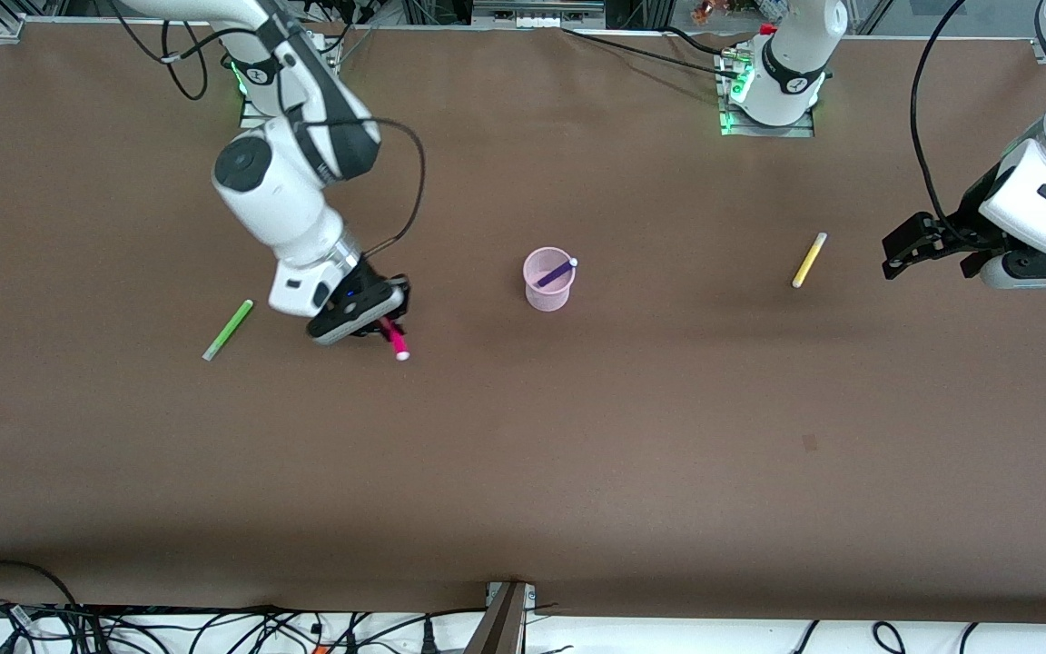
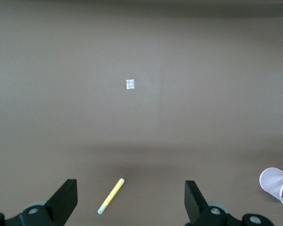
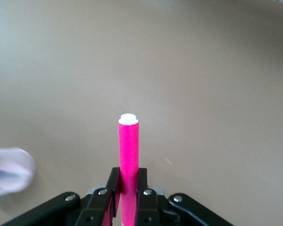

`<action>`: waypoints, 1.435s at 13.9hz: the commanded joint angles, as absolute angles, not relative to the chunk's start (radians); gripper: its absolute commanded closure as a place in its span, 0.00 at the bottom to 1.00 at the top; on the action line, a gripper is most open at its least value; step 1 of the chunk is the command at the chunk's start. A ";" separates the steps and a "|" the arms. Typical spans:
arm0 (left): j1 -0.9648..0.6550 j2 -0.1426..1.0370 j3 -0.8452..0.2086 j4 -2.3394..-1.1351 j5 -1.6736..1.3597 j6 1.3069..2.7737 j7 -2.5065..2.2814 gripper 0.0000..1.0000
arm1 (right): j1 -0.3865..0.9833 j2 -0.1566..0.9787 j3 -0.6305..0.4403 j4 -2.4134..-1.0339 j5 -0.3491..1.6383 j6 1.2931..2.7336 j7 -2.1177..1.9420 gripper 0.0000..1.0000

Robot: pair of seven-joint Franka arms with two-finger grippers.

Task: Organize pens into pink holder with both arms
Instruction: 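Lift the pink marker with the right gripper toward the pink cup, then lower the pink marker into the cup and open the right gripper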

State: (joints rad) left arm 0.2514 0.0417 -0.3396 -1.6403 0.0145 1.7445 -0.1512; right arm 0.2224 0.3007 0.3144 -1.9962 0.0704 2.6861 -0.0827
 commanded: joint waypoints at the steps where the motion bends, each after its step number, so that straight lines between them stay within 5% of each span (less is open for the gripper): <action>1: 0.256 0.049 -0.336 -1.626 0.000 1.700 -0.140 0.00 | 0.300 0.313 0.322 -1.953 0.063 2.764 -0.089 1.00; 5: 0.186 0.052 -0.305 -1.608 0.009 1.646 -0.129 0.00 | 0.397 0.405 0.319 -1.832 0.066 2.836 -0.080 1.00; 9: 0.006 0.048 -0.097 -1.609 0.002 1.626 -0.118 0.00 | 0.526 0.517 0.282 -1.799 0.064 3.043 -0.060 1.00; 20: 0.080 0.060 -0.104 -1.608 -0.002 1.641 0.163 0.00 | 0.641 0.511 0.247 -2.052 0.078 3.402 -0.060 1.00</action>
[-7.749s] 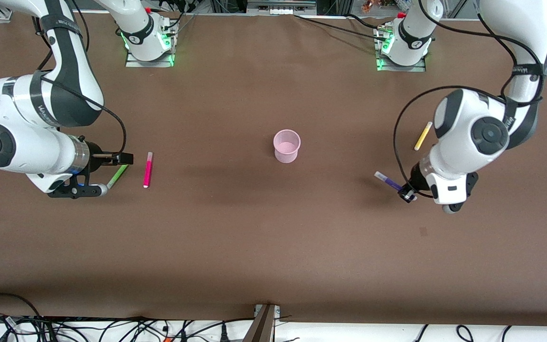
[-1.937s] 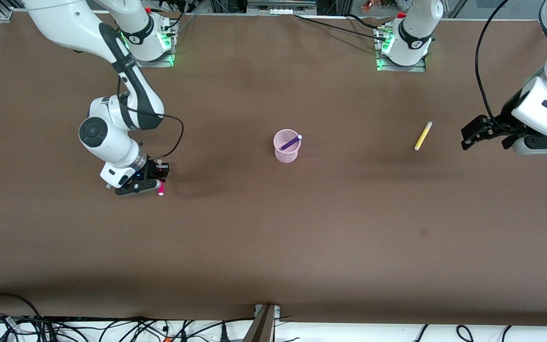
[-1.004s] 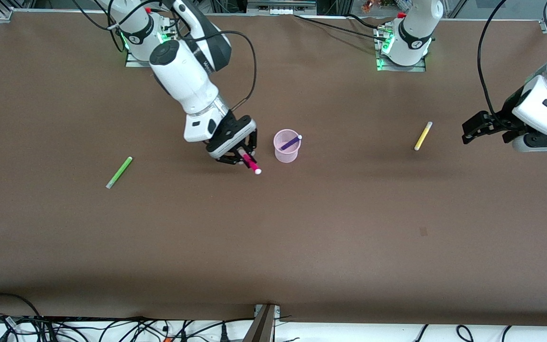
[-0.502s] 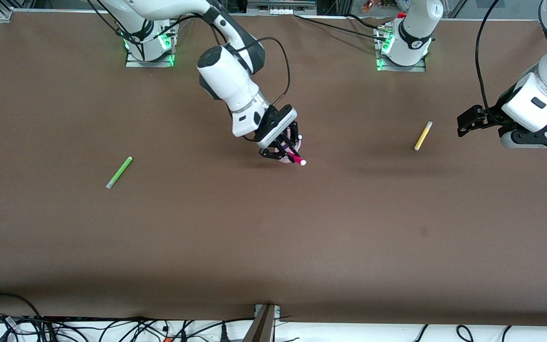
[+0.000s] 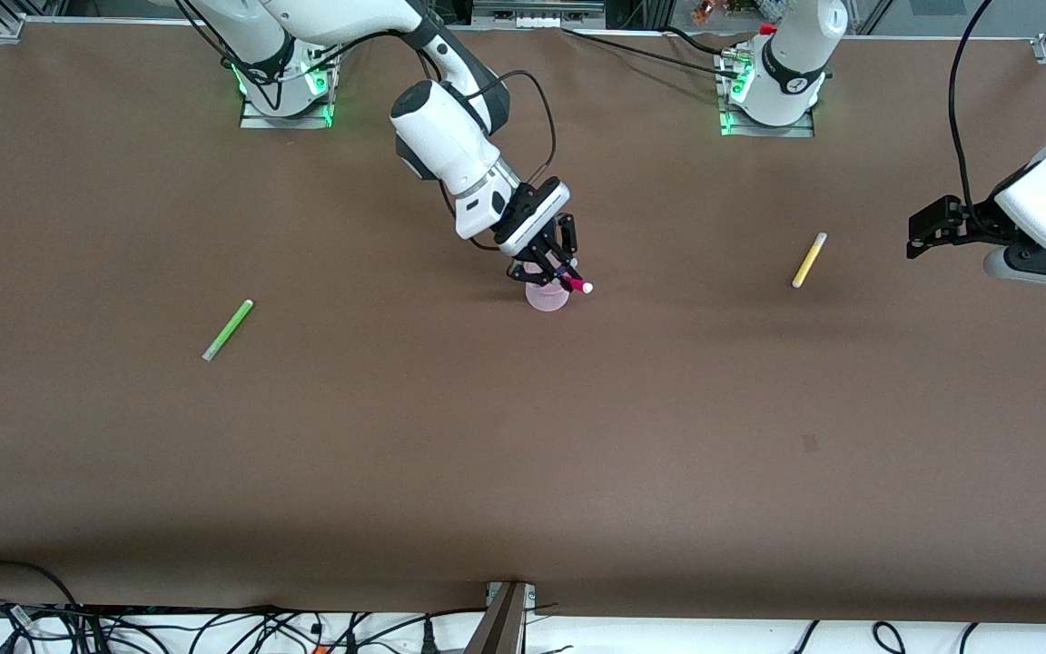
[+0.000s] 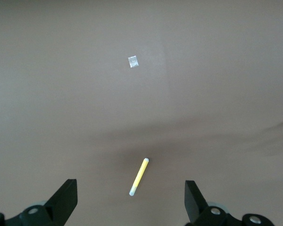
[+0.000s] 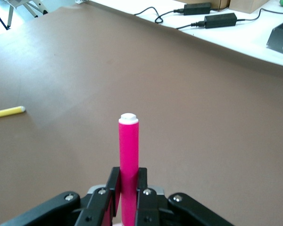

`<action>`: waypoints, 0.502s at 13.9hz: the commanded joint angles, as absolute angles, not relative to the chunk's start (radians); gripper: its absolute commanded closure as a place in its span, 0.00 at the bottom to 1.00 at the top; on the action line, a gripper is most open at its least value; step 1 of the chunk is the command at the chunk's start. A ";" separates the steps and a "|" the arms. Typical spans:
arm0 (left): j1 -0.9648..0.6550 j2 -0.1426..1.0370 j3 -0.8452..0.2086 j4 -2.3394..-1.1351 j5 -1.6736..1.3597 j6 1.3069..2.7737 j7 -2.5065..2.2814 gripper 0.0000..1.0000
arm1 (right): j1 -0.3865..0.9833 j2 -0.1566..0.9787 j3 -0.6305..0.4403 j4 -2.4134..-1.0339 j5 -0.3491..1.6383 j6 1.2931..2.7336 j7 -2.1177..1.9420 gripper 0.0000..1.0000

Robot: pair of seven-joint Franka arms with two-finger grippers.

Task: Organize pens into pink holder with both arms
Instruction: 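Lower the pink marker into the cup and open the right gripper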

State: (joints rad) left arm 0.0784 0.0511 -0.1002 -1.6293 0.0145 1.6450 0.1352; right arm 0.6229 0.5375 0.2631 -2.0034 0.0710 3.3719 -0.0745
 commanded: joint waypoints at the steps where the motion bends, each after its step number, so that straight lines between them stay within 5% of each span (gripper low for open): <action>1: 0.078 0.061 -0.104 -1.606 0.000 1.641 0.161 0.00 | 0.641 0.511 0.247 -2.063 0.078 3.411 -0.060 1.00; 7: 0.078 0.061 -0.104 -1.605 0.000 1.641 0.161 0.00 | 0.656 0.522 0.247 -2.132 0.093 3.508 -0.060 0.99</action>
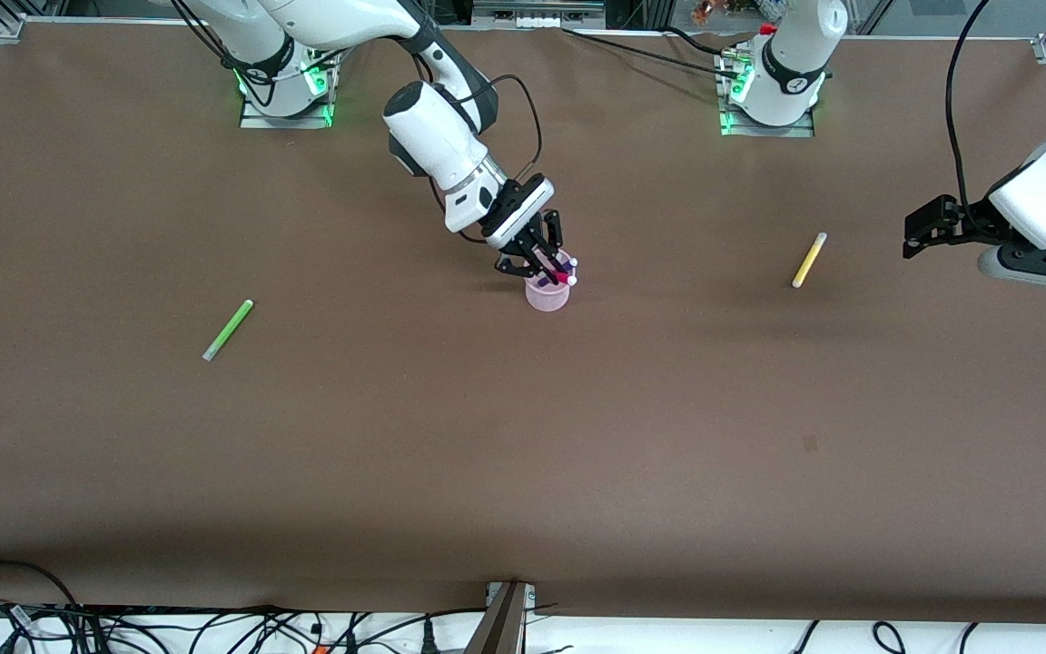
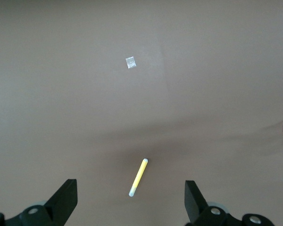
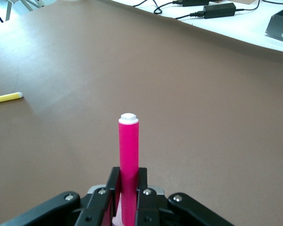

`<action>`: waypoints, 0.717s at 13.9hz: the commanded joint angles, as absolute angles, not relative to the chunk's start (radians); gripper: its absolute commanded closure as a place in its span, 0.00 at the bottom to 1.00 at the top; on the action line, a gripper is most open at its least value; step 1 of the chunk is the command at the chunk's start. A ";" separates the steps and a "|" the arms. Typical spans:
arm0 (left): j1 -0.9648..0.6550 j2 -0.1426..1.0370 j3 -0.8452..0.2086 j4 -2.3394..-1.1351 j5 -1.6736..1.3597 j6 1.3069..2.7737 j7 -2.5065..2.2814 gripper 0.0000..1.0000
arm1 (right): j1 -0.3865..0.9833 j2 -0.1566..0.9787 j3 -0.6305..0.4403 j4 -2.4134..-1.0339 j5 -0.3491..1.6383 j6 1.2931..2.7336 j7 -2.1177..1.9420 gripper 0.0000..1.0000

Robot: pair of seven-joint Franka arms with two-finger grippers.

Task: Organize pens into pink holder with both arms
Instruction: 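Lower the pink marker into the cup and open the right gripper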

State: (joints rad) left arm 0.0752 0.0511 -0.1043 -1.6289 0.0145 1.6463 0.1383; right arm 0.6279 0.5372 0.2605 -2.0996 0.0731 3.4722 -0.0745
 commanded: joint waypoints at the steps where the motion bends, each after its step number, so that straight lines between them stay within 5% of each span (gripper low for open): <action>1: 0.078 0.066 -0.104 -1.606 0.000 1.640 0.160 0.00 | 0.669 0.525 0.247 -2.132 0.112 3.516 -0.060 0.97; 10: 0.087 0.100 -0.100 -1.568 -0.003 1.641 0.160 0.00 | 0.706 0.549 0.230 -2.123 0.183 3.525 -0.072 0.66</action>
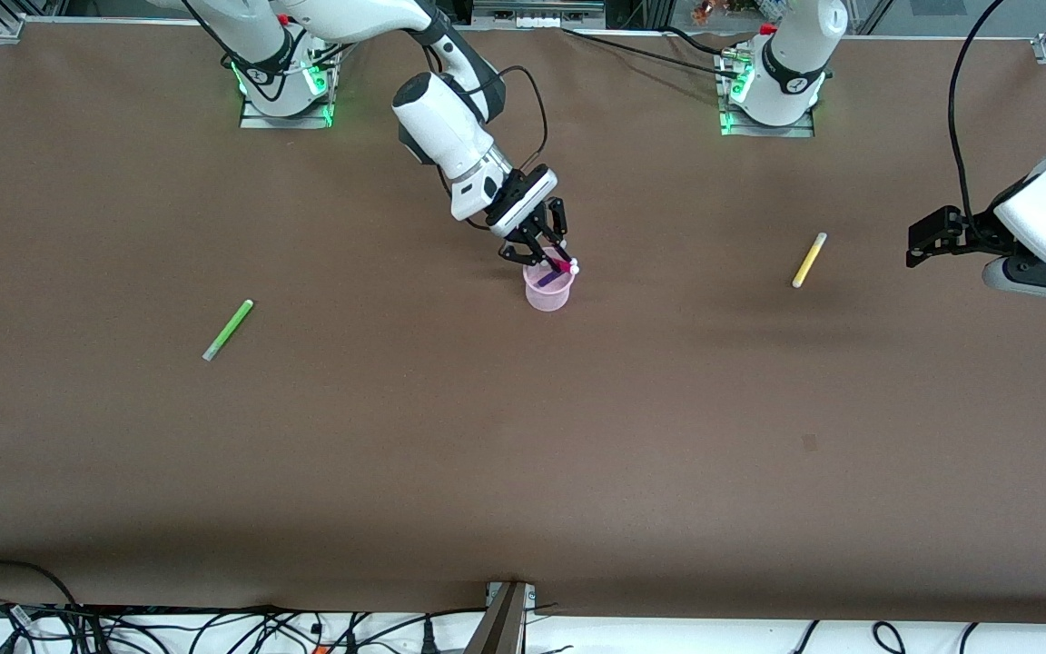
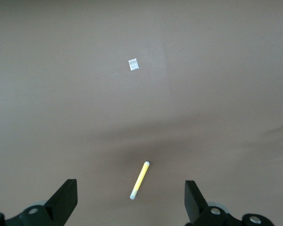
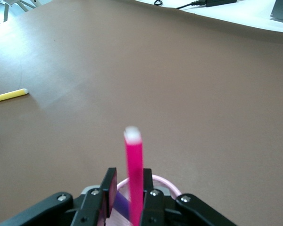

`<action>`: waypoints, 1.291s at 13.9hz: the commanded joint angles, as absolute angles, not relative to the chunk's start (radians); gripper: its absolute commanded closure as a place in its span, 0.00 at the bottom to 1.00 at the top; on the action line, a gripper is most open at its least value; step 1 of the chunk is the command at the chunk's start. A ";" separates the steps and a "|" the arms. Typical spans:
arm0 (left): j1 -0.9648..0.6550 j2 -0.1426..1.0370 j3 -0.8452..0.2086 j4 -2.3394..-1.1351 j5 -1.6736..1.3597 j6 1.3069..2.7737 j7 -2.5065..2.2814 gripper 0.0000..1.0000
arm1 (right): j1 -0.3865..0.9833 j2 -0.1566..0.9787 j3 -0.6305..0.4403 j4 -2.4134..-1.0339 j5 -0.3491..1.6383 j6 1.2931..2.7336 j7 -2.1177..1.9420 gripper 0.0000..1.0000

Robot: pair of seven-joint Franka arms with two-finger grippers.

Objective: Organize pens into pink holder with both arms

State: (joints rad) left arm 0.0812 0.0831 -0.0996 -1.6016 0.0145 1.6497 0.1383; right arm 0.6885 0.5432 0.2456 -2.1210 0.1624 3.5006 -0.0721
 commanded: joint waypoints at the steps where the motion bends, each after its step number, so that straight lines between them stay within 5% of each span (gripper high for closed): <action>1: 0.087 0.100 -0.100 -1.568 -0.003 1.640 0.160 0.00 | 0.706 0.551 0.230 -2.118 0.183 3.525 -0.072 0.58; 4: 0.087 0.100 -0.100 -1.568 -0.003 1.640 0.161 0.00 | 0.700 0.555 0.224 -2.089 0.181 3.519 -0.075 0.00; 11: 0.087 0.100 -0.100 -1.568 -0.005 1.640 0.161 0.00 | 0.640 0.528 0.216 -1.883 0.186 3.194 -0.064 0.00; 18: 0.087 0.100 -0.095 -1.568 -0.005 1.640 0.161 0.00 | 0.638 0.327 0.019 -1.713 0.186 2.492 -0.061 0.00</action>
